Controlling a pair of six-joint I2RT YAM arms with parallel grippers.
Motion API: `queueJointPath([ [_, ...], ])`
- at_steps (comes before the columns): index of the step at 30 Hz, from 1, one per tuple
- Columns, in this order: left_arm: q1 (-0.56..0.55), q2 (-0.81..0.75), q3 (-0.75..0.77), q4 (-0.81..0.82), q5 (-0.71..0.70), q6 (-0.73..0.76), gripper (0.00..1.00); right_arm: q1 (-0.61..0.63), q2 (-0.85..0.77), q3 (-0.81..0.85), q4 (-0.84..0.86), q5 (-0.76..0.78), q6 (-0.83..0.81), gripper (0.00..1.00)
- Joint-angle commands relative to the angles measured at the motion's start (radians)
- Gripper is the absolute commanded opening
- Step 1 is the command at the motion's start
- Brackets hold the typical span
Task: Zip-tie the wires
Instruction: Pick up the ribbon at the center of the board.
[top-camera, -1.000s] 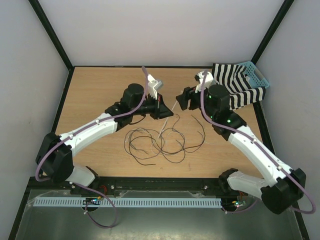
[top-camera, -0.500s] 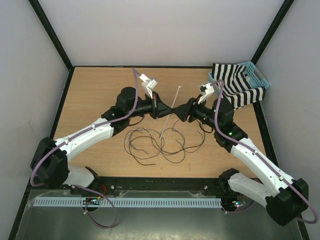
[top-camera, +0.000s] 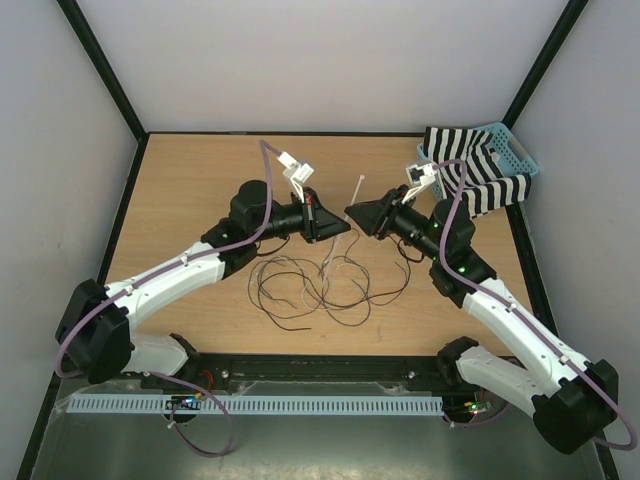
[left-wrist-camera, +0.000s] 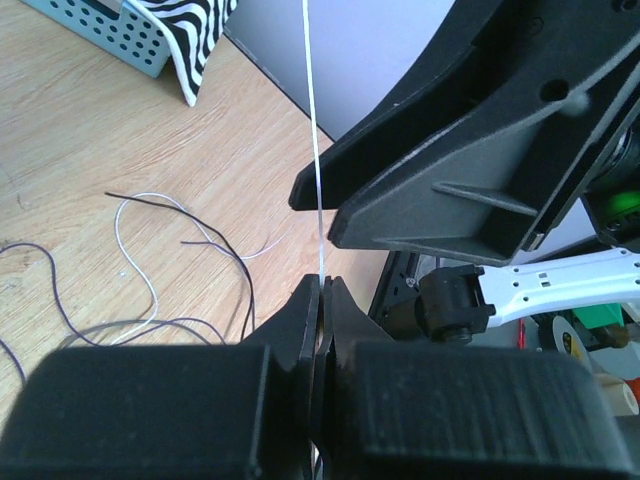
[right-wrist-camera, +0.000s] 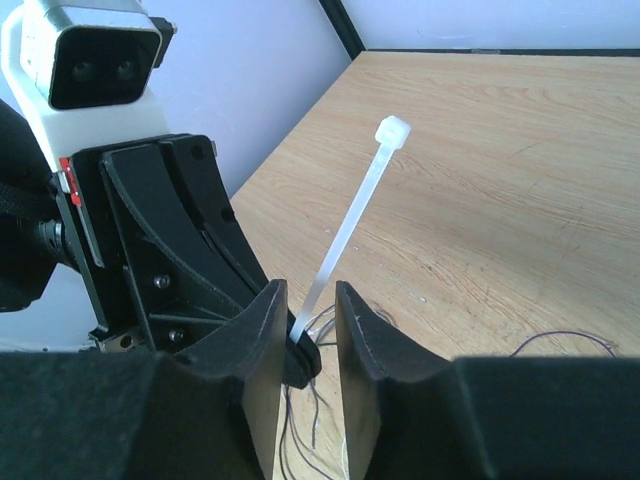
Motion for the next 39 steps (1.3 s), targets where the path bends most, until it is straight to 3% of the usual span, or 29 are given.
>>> queueJointPath([
  [1, -0.017, -0.033, -0.008, 0.06, 0.016, -0.004, 0.0, -0.002, 0.009, -0.006, 0.071, 0.004, 0.03, 0.33],
  [4, -0.021, -0.031, -0.01, 0.064, 0.013, -0.003, 0.0, -0.002, 0.016, -0.009, 0.083, -0.01, 0.036, 0.25],
  [10, -0.02, -0.017, -0.01, 0.066, 0.01, 0.0, 0.02, -0.002, -0.001, -0.01, 0.077, -0.001, 0.016, 0.0],
  [12, -0.019, -0.018, -0.014, 0.064, 0.003, 0.013, 0.14, -0.002, -0.008, -0.005, 0.048, 0.018, -0.012, 0.0],
  [15, -0.012, -0.04, -0.043, 0.059, -0.015, 0.063, 0.46, -0.002, -0.02, 0.019, -0.024, 0.064, -0.076, 0.0],
  [17, 0.008, -0.079, -0.068, 0.032, -0.05, 0.096, 0.61, -0.001, -0.026, 0.043, -0.09, 0.109, -0.146, 0.0],
  [20, 0.039, -0.16, -0.08, -0.035, -0.13, 0.152, 0.71, 0.004, -0.019, 0.082, -0.194, 0.188, -0.256, 0.0],
  [23, 0.045, -0.205, -0.055, -0.087, -0.189, 0.209, 0.74, 0.049, 0.012, 0.123, -0.287, 0.314, -0.34, 0.0],
  [27, 0.047, -0.205, -0.016, -0.124, -0.258, 0.205, 0.74, 0.19, 0.077, 0.172, -0.364, 0.601, -0.432, 0.0],
  [31, 0.047, -0.168, 0.015, -0.133, -0.3, 0.161, 0.69, 0.288, 0.115, 0.189, -0.372, 0.781, -0.461, 0.0],
  [39, 0.029, -0.075, 0.076, -0.131, -0.356, 0.13, 0.54, 0.351, 0.145, 0.199, -0.358, 0.833, -0.458, 0.0],
])
